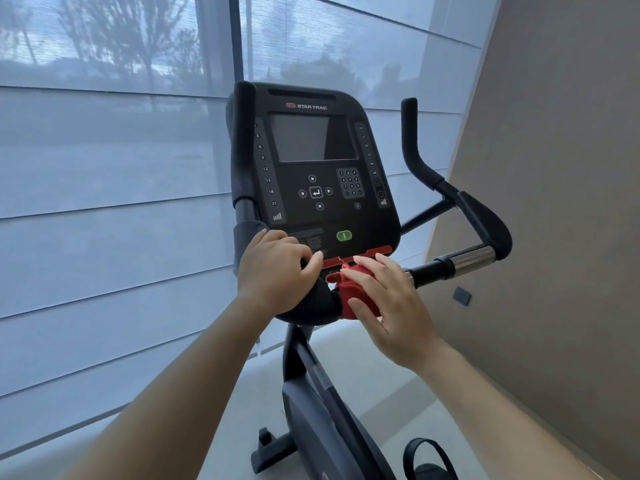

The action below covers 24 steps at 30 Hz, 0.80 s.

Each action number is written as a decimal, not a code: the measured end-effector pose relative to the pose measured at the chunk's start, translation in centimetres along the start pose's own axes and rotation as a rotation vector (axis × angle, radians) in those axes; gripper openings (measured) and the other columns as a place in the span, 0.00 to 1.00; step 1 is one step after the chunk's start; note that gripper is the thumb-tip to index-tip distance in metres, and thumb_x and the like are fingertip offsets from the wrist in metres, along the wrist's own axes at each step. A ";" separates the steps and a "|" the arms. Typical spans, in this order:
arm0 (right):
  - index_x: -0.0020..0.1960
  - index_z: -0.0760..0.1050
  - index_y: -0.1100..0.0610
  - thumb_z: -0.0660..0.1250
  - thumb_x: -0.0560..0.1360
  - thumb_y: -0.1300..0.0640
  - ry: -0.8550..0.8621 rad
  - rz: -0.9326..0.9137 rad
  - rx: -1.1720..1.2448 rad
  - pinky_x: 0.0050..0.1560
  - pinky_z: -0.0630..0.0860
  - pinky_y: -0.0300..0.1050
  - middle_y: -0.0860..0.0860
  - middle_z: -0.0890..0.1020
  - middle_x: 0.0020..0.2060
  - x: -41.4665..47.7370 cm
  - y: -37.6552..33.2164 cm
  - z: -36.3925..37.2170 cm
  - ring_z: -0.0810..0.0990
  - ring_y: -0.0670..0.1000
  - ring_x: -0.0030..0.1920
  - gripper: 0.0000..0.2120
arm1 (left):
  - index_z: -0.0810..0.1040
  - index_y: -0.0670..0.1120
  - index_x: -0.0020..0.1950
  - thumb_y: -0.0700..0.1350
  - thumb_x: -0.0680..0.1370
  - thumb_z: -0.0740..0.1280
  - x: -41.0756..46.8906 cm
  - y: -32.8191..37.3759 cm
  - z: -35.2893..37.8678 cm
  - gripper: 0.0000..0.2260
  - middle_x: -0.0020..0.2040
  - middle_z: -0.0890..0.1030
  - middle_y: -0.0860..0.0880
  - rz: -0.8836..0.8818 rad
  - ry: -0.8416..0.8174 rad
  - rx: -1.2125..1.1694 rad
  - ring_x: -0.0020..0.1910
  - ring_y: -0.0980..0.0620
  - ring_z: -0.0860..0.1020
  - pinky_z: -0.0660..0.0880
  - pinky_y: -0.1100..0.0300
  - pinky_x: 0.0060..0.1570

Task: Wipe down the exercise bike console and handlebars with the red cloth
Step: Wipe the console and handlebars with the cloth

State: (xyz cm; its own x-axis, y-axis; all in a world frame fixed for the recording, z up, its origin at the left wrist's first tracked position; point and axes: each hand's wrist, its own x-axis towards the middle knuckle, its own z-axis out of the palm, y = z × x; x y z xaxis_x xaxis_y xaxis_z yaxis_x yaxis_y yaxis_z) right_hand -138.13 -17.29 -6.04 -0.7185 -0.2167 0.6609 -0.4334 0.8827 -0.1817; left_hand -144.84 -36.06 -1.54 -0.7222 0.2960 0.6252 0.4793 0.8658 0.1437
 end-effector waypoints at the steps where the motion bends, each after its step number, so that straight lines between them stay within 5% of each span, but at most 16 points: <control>1: 0.65 0.70 0.49 0.50 0.78 0.40 -0.020 -0.004 -0.009 0.69 0.60 0.52 0.48 0.72 0.65 0.1 0.3 -0.2 0.64 0.53 0.68 0.22 | 0.79 0.51 0.33 0.56 0.78 0.55 0.0 0.0 0.0 0.20 0.35 0.78 0.56 0.000 -0.001 0.001 0.45 0.55 0.72 0.62 0.60 0.57; 5: 0.61 0.74 0.52 0.50 0.77 0.38 0.019 0.048 0.005 0.62 0.69 0.51 0.51 0.77 0.57 1.1 0.8 -0.9 0.71 0.52 0.60 0.25 | 0.78 0.52 0.33 0.56 0.78 0.56 -0.1 0.0 -0.1 0.19 0.35 0.77 0.56 0.007 -0.003 -0.006 0.45 0.54 0.72 0.63 0.60 0.56; 19: 0.62 0.74 0.54 0.52 0.78 0.40 0.051 -0.008 -0.026 0.61 0.68 0.49 0.52 0.78 0.54 0.2 1.0 -0.2 0.72 0.54 0.57 0.24 | 0.80 0.52 0.35 0.56 0.77 0.57 -0.1 0.1 0.1 0.18 0.37 0.79 0.56 -0.002 -0.006 0.017 0.48 0.53 0.72 0.63 0.59 0.57; 24: 0.65 0.70 0.57 0.51 0.77 0.40 0.089 0.130 0.011 0.61 0.66 0.46 0.51 0.78 0.53 1.0 1.5 -0.5 0.72 0.52 0.55 0.26 | 0.81 0.52 0.36 0.55 0.77 0.57 -0.1 0.3 0.1 0.18 0.38 0.80 0.55 -0.003 -0.009 0.025 0.49 0.53 0.73 0.63 0.59 0.58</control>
State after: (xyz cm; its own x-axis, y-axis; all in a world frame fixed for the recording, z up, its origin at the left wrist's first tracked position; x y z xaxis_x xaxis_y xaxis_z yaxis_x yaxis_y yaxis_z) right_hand -139.18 -15.97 -5.29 -0.7177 -0.0630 0.6935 -0.3464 0.8963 -0.2770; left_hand -144.63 -35.82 -1.62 -0.7281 0.2973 0.6177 0.4648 0.8764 0.1261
